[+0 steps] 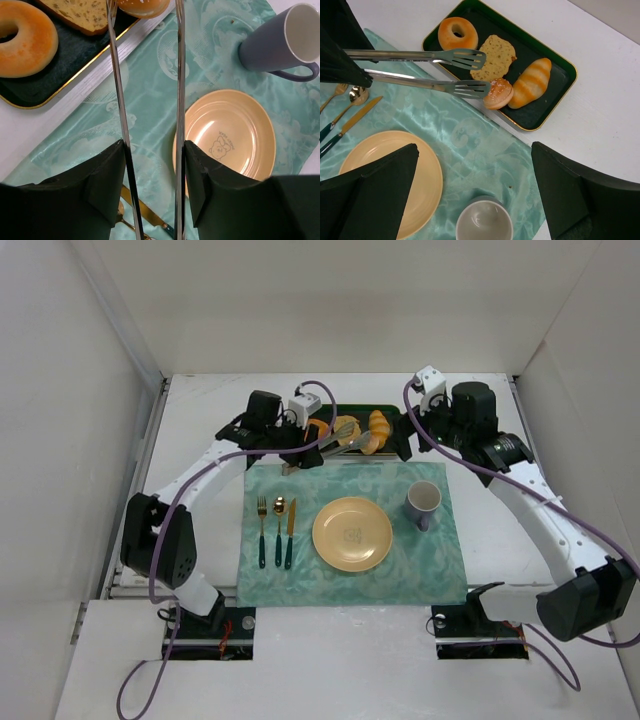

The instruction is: Place the bread

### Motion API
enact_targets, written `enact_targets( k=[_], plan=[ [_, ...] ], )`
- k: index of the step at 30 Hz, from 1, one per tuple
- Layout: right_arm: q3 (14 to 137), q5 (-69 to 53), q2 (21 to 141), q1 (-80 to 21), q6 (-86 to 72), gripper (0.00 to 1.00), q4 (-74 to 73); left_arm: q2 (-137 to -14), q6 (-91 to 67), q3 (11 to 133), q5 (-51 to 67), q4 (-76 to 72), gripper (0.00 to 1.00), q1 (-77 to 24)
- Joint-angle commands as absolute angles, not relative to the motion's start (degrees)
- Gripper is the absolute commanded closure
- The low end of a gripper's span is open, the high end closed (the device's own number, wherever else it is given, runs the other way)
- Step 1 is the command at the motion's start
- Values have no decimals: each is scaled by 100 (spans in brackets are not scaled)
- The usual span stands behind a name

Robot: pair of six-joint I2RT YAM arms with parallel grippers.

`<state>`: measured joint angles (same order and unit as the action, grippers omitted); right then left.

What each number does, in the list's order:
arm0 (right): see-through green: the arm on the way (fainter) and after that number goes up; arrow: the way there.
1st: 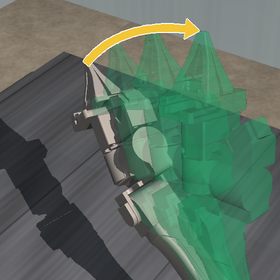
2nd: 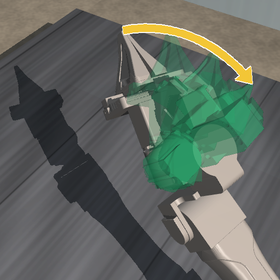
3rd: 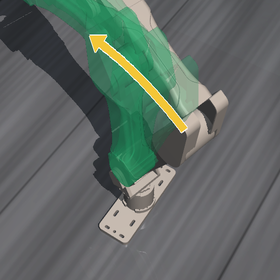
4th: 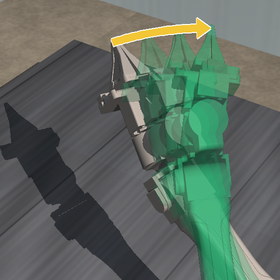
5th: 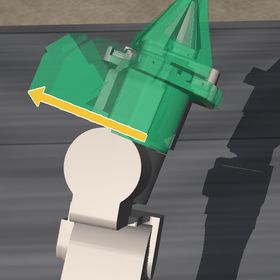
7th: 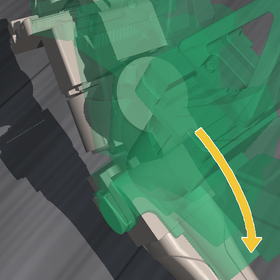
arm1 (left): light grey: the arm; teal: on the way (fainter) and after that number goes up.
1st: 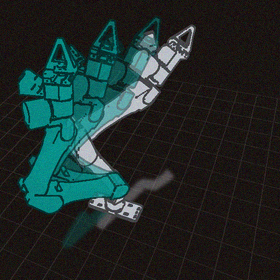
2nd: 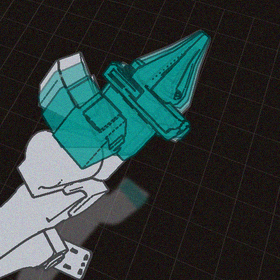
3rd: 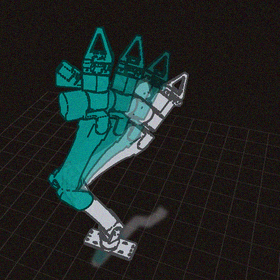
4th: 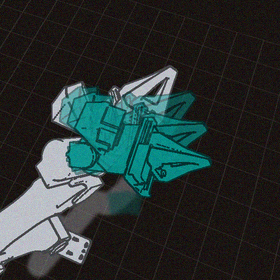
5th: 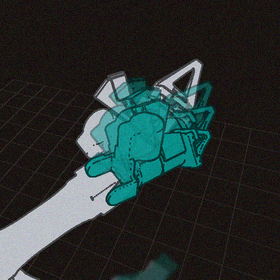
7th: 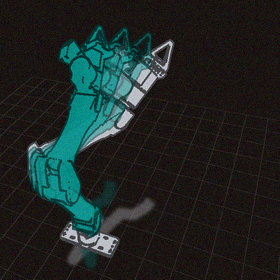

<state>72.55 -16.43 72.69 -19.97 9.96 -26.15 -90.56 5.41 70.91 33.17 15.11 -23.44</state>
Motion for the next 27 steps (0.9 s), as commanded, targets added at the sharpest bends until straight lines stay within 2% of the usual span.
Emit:
enact_targets(
  k=[1,10,27],
  plan=[
    [7277,-1547,7040,-2021,1046,0,-2259,-9044,387,7462,3402,1502,55,-2460],
    [7277,-1547,6935,-2021,1046,0,-2259,-9228,220,7576,3296,1450,51,-2706],
    [7277,-1547,6882,-2021,1046,0,-2259,-9747,396,8174,1601,1863,51,-3349]
  ],
)
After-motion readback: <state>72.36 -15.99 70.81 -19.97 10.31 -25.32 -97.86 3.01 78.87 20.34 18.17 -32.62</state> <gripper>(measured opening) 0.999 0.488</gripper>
